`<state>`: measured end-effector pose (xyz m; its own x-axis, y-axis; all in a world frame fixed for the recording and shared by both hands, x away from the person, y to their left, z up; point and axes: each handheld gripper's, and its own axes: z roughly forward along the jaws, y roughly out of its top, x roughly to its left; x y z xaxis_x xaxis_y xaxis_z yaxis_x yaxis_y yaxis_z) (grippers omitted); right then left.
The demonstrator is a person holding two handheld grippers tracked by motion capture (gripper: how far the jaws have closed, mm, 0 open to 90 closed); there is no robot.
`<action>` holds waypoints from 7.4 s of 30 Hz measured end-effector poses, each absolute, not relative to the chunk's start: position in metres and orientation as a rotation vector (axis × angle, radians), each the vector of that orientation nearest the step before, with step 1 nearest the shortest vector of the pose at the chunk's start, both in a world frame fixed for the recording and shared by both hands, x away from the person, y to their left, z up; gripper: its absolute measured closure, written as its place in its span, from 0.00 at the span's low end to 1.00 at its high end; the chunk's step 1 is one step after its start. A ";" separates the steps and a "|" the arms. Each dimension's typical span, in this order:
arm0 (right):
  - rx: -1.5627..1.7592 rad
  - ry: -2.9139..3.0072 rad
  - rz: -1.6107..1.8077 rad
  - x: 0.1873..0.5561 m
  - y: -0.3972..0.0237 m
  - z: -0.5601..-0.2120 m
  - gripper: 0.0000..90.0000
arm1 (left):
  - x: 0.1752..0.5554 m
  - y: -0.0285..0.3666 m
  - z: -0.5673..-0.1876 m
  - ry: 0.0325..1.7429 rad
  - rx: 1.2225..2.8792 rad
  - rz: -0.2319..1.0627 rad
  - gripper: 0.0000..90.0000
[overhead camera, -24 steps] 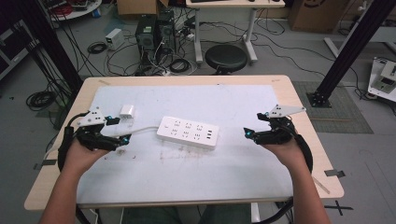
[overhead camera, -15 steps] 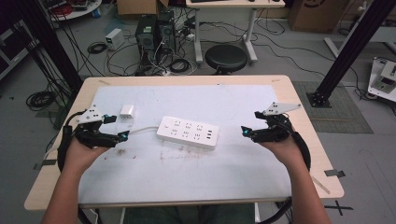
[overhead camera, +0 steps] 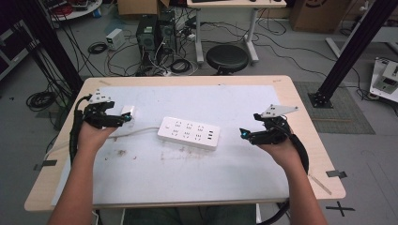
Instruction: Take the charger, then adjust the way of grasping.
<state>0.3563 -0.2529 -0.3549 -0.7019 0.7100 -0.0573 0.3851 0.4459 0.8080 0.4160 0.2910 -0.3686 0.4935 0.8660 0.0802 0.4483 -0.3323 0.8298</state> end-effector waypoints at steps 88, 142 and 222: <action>0.904 2.340 1.172 0.344 -0.249 -0.358 0.22 | 0.396 0.278 -0.344 1.079 2.023 0.498 0.47; 0.828 2.609 1.453 0.317 -0.157 -0.375 0.22 | 0.306 0.161 -0.385 0.110 2.118 0.553 0.47; 0.929 2.475 1.645 0.335 -0.184 -0.352 0.70 | 0.325 0.207 -0.356 0.526 2.155 0.580 0.23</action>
